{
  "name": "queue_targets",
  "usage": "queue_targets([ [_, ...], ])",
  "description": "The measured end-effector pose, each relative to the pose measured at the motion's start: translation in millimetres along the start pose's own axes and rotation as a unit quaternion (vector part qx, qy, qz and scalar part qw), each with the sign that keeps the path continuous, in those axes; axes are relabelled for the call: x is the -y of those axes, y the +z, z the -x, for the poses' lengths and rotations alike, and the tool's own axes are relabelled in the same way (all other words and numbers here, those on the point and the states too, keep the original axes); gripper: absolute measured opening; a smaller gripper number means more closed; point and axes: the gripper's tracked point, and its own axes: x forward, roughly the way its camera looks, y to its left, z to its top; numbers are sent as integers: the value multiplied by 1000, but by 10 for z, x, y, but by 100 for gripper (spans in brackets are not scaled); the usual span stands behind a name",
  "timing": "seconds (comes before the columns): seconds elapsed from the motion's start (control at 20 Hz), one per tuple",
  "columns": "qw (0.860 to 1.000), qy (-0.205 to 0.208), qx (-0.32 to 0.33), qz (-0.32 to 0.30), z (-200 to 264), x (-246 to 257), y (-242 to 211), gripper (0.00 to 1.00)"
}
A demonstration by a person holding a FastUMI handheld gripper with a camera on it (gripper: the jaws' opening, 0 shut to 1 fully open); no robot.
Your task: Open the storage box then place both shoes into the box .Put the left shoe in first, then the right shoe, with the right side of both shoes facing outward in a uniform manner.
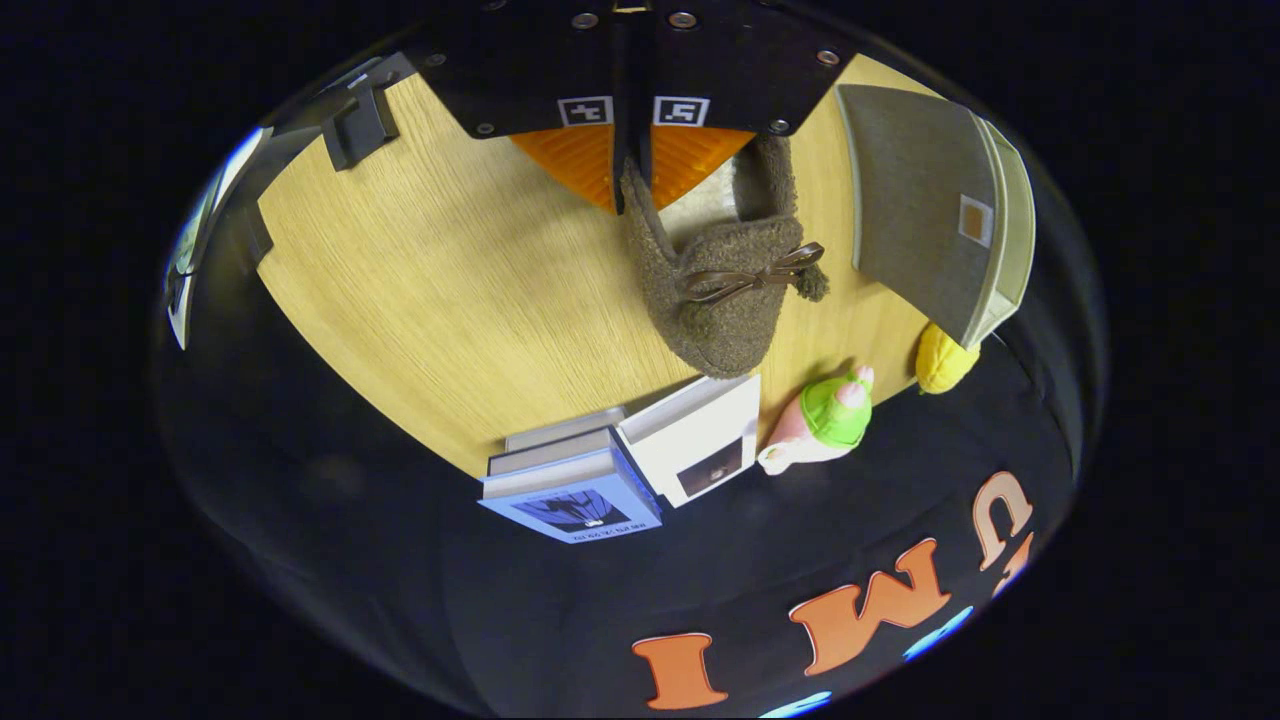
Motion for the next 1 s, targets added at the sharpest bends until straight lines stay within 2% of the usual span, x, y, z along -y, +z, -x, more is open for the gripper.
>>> queue_targets([
  [0.25,999,14,25,-30,353,-449,290,0],
  [0.5,998,33,39,-40,671,-1010,336,0],
  [1.0,994,105,1,-33,930,-2403,-79,0],
])
